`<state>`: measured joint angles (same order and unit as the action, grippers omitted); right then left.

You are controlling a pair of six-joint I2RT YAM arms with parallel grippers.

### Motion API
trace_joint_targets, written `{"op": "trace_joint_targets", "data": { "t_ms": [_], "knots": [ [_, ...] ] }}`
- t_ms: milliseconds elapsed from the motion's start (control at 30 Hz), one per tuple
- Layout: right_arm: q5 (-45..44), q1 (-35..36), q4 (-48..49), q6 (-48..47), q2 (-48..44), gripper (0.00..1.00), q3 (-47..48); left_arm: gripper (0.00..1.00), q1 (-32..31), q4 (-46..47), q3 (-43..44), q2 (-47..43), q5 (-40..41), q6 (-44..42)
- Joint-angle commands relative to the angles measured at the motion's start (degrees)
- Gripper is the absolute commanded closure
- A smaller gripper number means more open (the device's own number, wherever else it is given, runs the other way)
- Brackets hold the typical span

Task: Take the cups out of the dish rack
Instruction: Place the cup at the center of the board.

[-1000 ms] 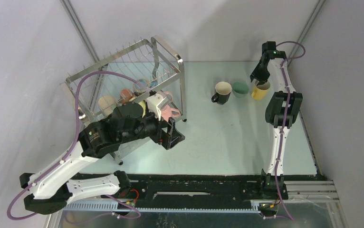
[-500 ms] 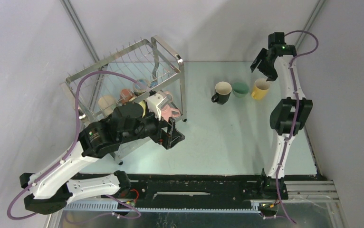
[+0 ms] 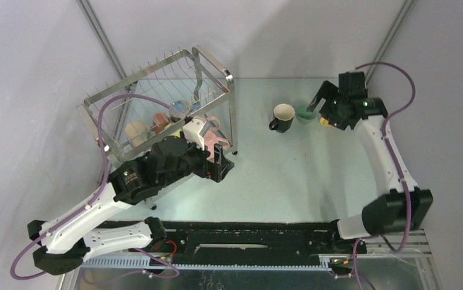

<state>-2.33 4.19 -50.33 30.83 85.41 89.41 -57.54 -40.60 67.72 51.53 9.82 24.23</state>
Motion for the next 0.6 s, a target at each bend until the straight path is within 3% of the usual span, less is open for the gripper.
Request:
{"op": "trace_joint_targets", "data": {
  "t_ms": [0,433,567],
  "knots": [
    [3.73,1.96,8.8,3.26,-9.92,0.02,-9.46,0.0,-0.49,6.88,-5.4,-1.04,10.55,5.17],
    [6.92,6.91,12.42,3.85,-24.58,0.01,-22.23,0.0,-3.25,16.02,-16.88,3.98,38.08,20.35],
    [8.2,7.77,13.73,4.65,-26.93,0.02,-25.11,0.0,-3.24,18.72,-18.27,7.71,43.69,20.94]
  ]
}}
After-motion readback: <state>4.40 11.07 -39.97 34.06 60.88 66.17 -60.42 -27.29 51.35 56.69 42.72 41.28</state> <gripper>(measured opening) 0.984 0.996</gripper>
